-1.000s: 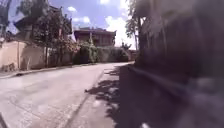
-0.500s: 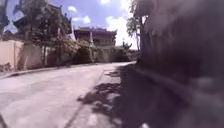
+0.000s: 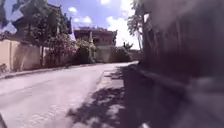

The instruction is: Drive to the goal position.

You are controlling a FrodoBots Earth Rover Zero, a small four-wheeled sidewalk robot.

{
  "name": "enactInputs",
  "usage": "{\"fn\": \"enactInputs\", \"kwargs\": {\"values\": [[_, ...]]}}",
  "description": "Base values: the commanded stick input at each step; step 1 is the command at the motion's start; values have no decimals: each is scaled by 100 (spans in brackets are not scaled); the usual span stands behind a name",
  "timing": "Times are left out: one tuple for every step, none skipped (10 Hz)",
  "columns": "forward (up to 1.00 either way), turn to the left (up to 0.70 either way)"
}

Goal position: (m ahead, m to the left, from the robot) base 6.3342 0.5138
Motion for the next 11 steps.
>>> {"fn": "enactInputs", "kwargs": {"values": [[85, 0], [85, 0], [85, 0], [85, 0], [85, 0], [85, 0], [85, 0], [85, 0], [85, 0], [85, 0], [85, 0]]}}
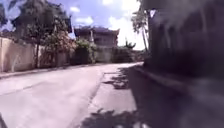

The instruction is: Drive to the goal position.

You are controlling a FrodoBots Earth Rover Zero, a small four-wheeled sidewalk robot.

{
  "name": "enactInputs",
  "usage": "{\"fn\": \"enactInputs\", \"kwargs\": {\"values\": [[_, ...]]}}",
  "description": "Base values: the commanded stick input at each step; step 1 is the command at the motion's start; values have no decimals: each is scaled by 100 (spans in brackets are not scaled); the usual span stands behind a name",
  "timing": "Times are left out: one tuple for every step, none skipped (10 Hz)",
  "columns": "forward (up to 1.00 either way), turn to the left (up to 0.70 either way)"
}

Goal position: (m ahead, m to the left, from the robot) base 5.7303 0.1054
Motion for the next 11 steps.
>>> {"fn": "enactInputs", "kwargs": {"values": [[85, 0], [85, 0], [85, 0], [85, 0], [85, 0], [85, 0], [85, 0], [85, 0], [85, 0], [85, 0], [85, 0]]}}
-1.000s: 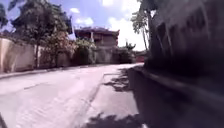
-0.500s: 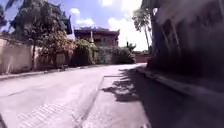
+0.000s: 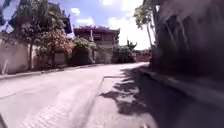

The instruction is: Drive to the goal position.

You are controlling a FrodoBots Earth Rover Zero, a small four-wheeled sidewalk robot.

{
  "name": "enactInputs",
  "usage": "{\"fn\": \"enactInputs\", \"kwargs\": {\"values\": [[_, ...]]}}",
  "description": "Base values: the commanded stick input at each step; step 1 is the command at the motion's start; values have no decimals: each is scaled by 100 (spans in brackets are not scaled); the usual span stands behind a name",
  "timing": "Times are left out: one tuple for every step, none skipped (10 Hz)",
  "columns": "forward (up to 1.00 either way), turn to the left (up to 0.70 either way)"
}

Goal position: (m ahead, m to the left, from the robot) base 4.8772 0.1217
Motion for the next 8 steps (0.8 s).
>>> {"fn": "enactInputs", "kwargs": {"values": [[85, 0], [85, 0], [85, 0], [85, 0], [85, 0], [85, 0], [85, 0], [85, 0]]}}
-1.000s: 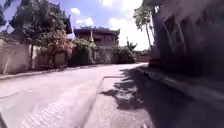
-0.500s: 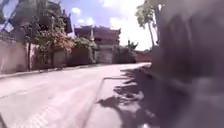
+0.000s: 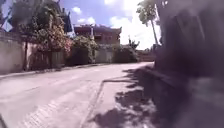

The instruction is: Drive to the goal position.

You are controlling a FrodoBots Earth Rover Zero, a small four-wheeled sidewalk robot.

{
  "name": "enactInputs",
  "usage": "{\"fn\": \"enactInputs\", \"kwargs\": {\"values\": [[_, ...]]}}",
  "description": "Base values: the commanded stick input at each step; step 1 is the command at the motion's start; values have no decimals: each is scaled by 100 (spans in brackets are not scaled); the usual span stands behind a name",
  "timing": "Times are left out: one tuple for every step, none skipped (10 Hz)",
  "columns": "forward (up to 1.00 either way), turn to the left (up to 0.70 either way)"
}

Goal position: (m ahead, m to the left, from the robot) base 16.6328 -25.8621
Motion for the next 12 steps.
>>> {"fn": "enactInputs", "kwargs": {"values": [[85, 0], [85, -2], [85, -27], [85, -27], [85, -9], [85, 0], [85, 0], [85, 0], [85, 0], [85, 0], [85, 0], [85, 0]]}}
